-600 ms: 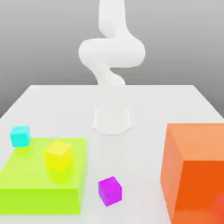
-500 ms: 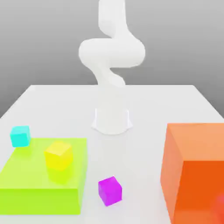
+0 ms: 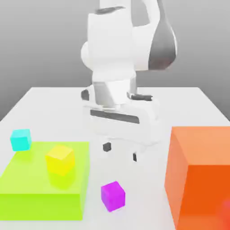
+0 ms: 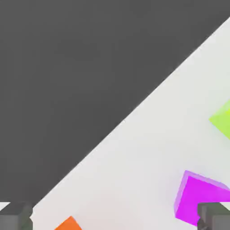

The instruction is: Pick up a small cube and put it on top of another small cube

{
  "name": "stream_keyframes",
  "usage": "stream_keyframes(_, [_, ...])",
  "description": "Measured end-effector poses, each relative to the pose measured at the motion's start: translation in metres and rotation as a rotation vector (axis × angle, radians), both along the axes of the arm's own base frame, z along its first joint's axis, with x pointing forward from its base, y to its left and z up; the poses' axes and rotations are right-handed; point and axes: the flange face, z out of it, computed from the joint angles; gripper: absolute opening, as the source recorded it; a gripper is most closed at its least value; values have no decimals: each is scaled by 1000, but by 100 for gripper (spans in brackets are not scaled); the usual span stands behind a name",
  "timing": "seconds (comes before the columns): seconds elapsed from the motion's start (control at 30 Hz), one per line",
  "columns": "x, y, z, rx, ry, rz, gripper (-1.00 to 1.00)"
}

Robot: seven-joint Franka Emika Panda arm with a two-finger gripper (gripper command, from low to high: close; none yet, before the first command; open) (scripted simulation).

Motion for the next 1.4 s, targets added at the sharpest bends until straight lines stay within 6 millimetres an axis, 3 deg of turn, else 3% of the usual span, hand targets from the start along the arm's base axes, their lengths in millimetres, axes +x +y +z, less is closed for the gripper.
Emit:
stream_keyframes(0.13, [-28, -7, -67, -44, 112, -160, 0])
stream_keyframes(0.37, [-33, -8, -135, -55, 129, -185, 0])
stream_keyframes(0.4, [-34, -7, -140, -55, 131, -185, -100])
stream_keyframes(0.6, [-34, -7, -142, -54, 129, -186, -100])
stream_keyframes(0.9, [-33, -12, -73, -49, 130, -166, -100])
stream_keyframes(1.17, [-34, -78, 1, -21, 122, 66, -100])
stream_keyframes(1.4, [-61, -142, 73, -68, 110, 268, -100])
